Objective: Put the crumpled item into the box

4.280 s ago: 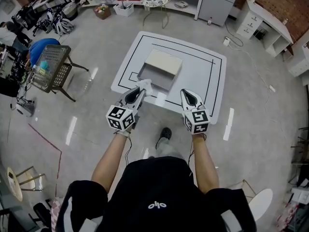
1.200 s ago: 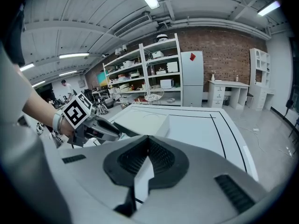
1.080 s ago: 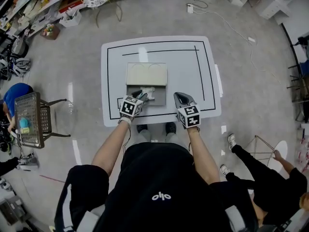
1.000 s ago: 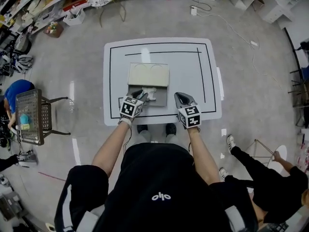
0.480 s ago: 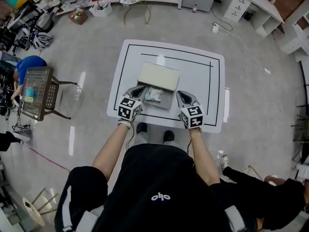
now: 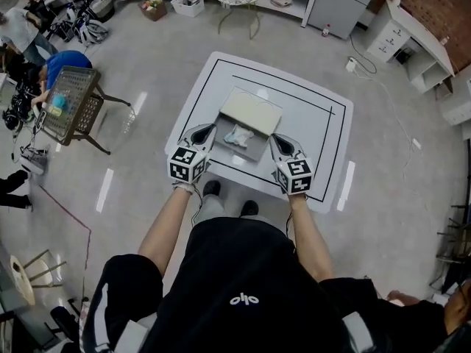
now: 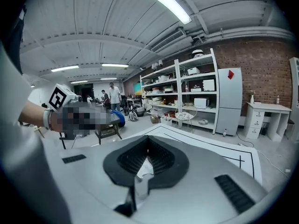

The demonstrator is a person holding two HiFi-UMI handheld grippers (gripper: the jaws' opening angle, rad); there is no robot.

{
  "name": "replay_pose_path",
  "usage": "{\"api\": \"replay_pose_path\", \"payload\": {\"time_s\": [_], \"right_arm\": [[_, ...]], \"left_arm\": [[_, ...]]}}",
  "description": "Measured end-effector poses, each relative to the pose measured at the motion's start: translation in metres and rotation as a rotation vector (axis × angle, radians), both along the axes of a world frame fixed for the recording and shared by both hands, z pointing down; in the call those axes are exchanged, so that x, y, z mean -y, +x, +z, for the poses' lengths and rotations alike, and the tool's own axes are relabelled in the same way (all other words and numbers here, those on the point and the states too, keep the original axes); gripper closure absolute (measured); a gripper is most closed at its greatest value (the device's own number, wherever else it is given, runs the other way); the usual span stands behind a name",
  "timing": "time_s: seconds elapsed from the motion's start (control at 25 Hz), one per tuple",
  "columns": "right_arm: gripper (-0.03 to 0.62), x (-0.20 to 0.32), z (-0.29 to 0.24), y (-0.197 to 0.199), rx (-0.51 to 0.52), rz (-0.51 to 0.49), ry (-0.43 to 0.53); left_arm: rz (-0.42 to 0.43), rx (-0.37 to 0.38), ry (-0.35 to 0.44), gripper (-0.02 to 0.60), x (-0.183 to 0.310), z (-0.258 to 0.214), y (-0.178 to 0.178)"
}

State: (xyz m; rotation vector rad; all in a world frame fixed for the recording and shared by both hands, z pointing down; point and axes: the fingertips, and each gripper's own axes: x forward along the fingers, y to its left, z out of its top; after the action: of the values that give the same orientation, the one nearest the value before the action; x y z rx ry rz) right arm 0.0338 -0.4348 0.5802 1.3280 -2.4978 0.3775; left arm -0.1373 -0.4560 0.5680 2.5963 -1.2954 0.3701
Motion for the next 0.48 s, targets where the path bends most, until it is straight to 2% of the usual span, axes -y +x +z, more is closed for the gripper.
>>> {"api": "replay_pose_path", "payload": {"time_s": [0.2,0.48], "right_arm": [[0.585,-0.008,-0.007,-0.001,0.006,-0.046,0.02],[0.585,-0.01,-0.012,-0.005,0.013,-0.079,0.045]], "left_arm": [[-0.058,-0.003,0.036,0.575,-0.021,-0.012,-0.009],[-0.092,0.0,0.07,0.574,-0.034,-0.019,-0.015]]}}
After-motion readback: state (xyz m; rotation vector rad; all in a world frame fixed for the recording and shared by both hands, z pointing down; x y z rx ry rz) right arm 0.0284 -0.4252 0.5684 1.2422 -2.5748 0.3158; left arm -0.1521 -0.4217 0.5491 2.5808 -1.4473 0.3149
